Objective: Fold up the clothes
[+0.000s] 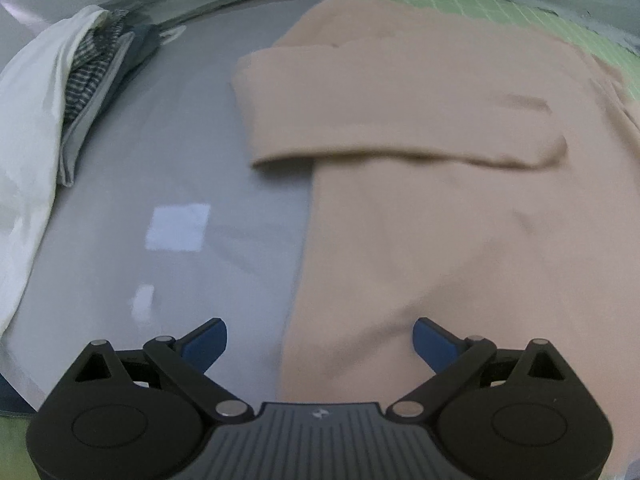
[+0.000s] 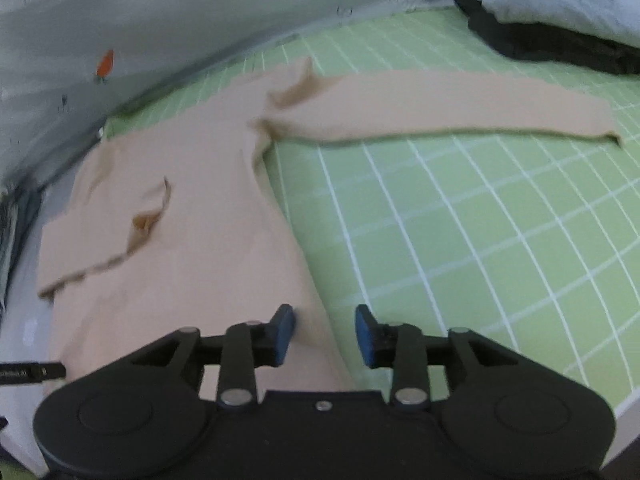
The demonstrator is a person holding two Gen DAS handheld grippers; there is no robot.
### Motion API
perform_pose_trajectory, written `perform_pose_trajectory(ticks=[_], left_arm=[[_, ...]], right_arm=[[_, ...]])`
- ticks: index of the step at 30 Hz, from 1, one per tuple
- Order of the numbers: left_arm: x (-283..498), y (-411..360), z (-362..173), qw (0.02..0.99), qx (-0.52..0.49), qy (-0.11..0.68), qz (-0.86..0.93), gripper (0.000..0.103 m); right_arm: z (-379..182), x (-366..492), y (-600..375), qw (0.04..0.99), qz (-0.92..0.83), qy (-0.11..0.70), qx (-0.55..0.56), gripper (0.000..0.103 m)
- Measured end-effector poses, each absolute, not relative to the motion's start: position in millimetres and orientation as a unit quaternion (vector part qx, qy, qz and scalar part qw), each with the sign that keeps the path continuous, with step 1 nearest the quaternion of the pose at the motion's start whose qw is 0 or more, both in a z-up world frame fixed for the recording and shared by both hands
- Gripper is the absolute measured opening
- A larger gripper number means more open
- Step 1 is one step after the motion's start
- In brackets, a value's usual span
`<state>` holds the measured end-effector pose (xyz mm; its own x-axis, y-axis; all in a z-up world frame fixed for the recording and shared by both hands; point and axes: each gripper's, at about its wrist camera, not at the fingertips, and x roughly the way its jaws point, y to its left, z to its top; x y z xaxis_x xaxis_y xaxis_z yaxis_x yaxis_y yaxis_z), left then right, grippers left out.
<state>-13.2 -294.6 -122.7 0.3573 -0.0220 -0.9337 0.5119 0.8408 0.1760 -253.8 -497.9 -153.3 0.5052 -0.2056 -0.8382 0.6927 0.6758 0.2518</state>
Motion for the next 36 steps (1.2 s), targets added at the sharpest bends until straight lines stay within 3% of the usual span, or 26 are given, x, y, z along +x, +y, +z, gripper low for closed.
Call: perform_pose_trajectory(ticks=[2,3,9,11,12,13,14,22,24,26,29,33,34,35,36], left_arm=[[-21,-295,-124,0.789,0.232,0.542,-0.174,0.099],[-26,-295,-124,0.788,0.233,0.542,-0.176,0.099],[-31,-287,-118,0.795,0.231,0.537,-0.164,0.099],[-26,-283,-119,0.797,0.225,0.537,-0.159,0.099],[-23,-282,-119,0.798,0.222,0.538,-0.156,0.099],[-20,-280,-119,0.800,0.218,0.538,-0.153,0.099],[-17,-279,-118,0.801,0.215,0.538,-0.150,0.099],[20,-275,-117,0.812,0.197,0.533,-0.131,0.099],[30,-275,-119,0.812,0.197,0.535,-0.124,0.099],[38,-274,-120,0.812,0.193,0.538,-0.118,0.099],[47,-273,-124,0.808,0.186,0.548,-0.111,0.099],[50,-273,-128,0.803,0.183,0.558,-0.104,0.099],[50,-273,-128,0.803,0.182,0.558,-0.103,0.099],[49,-274,-127,0.803,0.182,0.558,-0.103,0.099],[48,-275,-126,0.804,0.181,0.556,-0.104,0.099]], right_arm=[[-158,-258,-494,0.818,-0.272,0.422,0.281,0.010],[-159,-259,-493,0.818,-0.276,0.427,0.268,0.006],[-153,-256,-491,0.792,-0.337,0.467,0.205,0.006],[-147,-252,-494,0.792,-0.349,0.459,0.201,0.022],[-144,-248,-496,0.797,-0.348,0.450,0.204,0.034],[-142,-243,-496,0.803,-0.344,0.443,0.203,0.060],[-140,-235,-494,0.811,-0.337,0.436,0.195,0.069],[-131,-141,-478,0.876,-0.197,0.405,0.175,0.071],[-133,-114,-477,0.881,-0.170,0.406,0.174,0.066],[-139,-89,-477,0.878,-0.151,0.419,0.174,0.052],[-150,-58,-473,0.864,-0.140,0.454,0.166,0.039],[-157,-43,-465,0.860,-0.112,0.472,0.161,0.031],[-157,-43,-463,0.861,-0.105,0.473,0.155,0.026],[-157,-43,-460,0.863,-0.098,0.473,0.148,0.012],[-157,-44,-459,0.864,-0.092,0.473,0.145,0.006]])
